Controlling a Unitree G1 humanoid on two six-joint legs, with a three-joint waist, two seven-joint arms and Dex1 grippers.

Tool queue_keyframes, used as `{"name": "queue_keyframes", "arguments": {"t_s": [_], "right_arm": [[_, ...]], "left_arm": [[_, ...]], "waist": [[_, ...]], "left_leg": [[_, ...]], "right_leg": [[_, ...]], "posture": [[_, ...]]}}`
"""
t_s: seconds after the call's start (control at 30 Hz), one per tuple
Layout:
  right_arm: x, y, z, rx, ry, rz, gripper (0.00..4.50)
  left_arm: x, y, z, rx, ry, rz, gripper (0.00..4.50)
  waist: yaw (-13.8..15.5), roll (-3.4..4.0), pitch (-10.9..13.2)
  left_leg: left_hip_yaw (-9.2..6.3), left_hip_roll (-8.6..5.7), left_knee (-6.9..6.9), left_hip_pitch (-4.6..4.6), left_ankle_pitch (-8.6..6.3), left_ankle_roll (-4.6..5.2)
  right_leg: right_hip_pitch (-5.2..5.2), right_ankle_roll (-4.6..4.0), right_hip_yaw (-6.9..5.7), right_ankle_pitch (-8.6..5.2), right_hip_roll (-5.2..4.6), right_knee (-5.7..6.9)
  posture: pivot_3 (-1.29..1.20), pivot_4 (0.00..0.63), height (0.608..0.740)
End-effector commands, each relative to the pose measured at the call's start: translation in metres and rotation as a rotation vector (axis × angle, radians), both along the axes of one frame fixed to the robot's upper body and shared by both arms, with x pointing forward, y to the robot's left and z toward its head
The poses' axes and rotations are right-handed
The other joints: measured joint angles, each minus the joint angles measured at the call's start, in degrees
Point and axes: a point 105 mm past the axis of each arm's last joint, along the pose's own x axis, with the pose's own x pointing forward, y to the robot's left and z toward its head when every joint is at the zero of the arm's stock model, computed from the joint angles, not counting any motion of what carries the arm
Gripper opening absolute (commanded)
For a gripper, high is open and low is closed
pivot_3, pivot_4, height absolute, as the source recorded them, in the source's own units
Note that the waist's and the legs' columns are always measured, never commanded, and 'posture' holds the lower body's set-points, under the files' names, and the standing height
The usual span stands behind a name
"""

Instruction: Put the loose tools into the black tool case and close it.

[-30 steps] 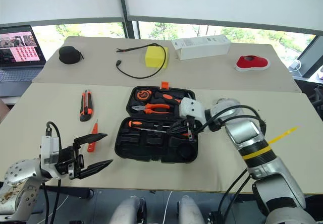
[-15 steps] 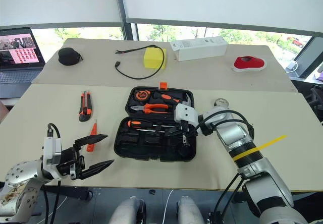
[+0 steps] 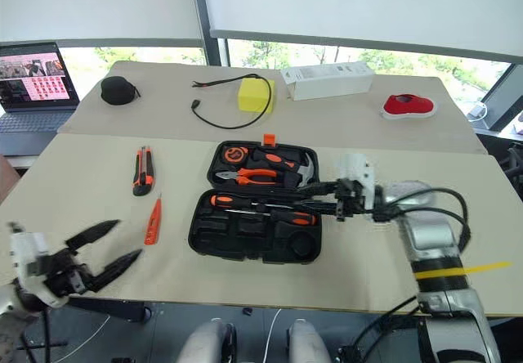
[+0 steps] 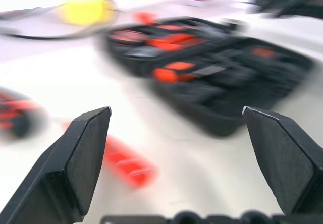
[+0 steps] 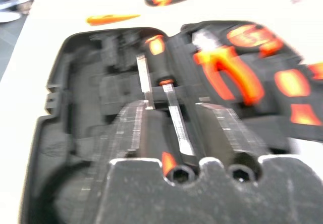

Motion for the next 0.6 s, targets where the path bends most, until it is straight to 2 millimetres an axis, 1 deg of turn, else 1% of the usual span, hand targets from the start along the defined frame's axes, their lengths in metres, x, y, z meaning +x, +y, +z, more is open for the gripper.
{"name": "queue_keyframes", "arguments": {"t_s": [0.03,0.07,0.13,0.2,0.3,0.37,0.43,0.5,0.6], "right_arm": [[-0.019,-0.022,0.015,0.107,-0.159,-0.002,3.48],[-0.021,-0.031,0.009,0.106,-0.175,-0.042,3.78],[-0.025,-0.045,-0.001,0.085,-0.198,-0.102,4.46],[-0.027,-0.053,-0.008,0.081,-0.213,-0.140,4.46],[-0.035,-0.057,-0.013,0.105,-0.198,-0.124,4.46],[-0.036,-0.053,-0.008,0.148,-0.183,-0.102,4.46],[-0.036,-0.046,0.001,0.161,-0.210,-0.065,4.46],[-0.035,-0.040,0.009,0.170,-0.227,-0.034,4.46],[-0.036,-0.020,0.027,0.191,-0.255,0.065,4.46]], "left_arm": [[-0.023,0.050,-0.011,0.064,0.083,0.277,4.50],[-0.032,0.064,-0.017,0.065,0.126,0.356,4.50],[-0.046,0.082,-0.027,0.063,0.205,0.467,4.50],[-0.054,0.092,-0.031,0.057,0.259,0.532,4.50],[-0.050,0.087,-0.020,0.001,0.242,0.533,4.50],[-0.042,0.074,-0.012,-0.036,0.246,0.473,4.50],[-0.031,0.058,-0.004,-0.072,0.265,0.417,4.50],[-0.022,0.046,0.001,-0.069,0.301,0.390,4.50],[0.001,0.006,0.007,-0.089,0.408,0.305,4.50]], "waist": [[-0.33,-0.01,0.02],[-0.44,-0.02,0.02],[-0.39,-0.06,0.05],[-0.38,-0.20,0.08],[0.05,-0.29,0.14],[0.11,-0.30,0.14],[0.10,-0.31,0.14],[0.01,-0.30,0.14],[-0.03,-0.28,0.17]], "left_leg": [[0.05,-0.01,-0.06,0.06,0.00,0.00],[0.07,-0.01,-0.11,0.11,0.00,0.00],[0.10,0.00,-0.11,0.18,0.00,0.00],[0.15,0.01,-0.11,0.31,0.00,-0.01],[0.21,0.02,-0.11,0.35,0.00,-0.01],[0.20,0.08,-0.11,0.40,0.00,-0.02],[0.20,0.10,-0.11,0.37,-0.01,-0.02],[0.10,0.14,-0.11,0.37,-0.01,-0.02],[-0.06,0.11,-0.13,0.39,-0.01,-0.02]], "right_leg": [[0.02,0.00,0.05,0.00,0.00,-0.04],[0.03,0.00,0.08,-0.01,0.00,-0.05],[0.08,-0.01,0.10,-0.01,0.00,-0.04],[0.15,-0.02,0.09,-0.04,0.00,-0.06],[0.12,-0.06,0.09,-0.09,-0.05,-0.07],[0.07,-0.07,0.08,-0.09,-0.09,-0.08],[0.15,-0.09,0.09,-0.09,-0.12,-0.07],[0.14,-0.10,0.11,-0.09,-0.11,-0.04],[0.14,-0.10,0.16,-0.09,-0.09,0.03]], "posture": [[0.00,0.150,0.740],[0.00,0.150,0.740],[0.00,0.150,0.740],[0.00,0.150,0.740],[0.00,0.150,0.740],[0.00,0.150,0.740],[0.00,0.150,0.740],[0.00,0.150,0.740],[0.00,0.150,0.740]]}}
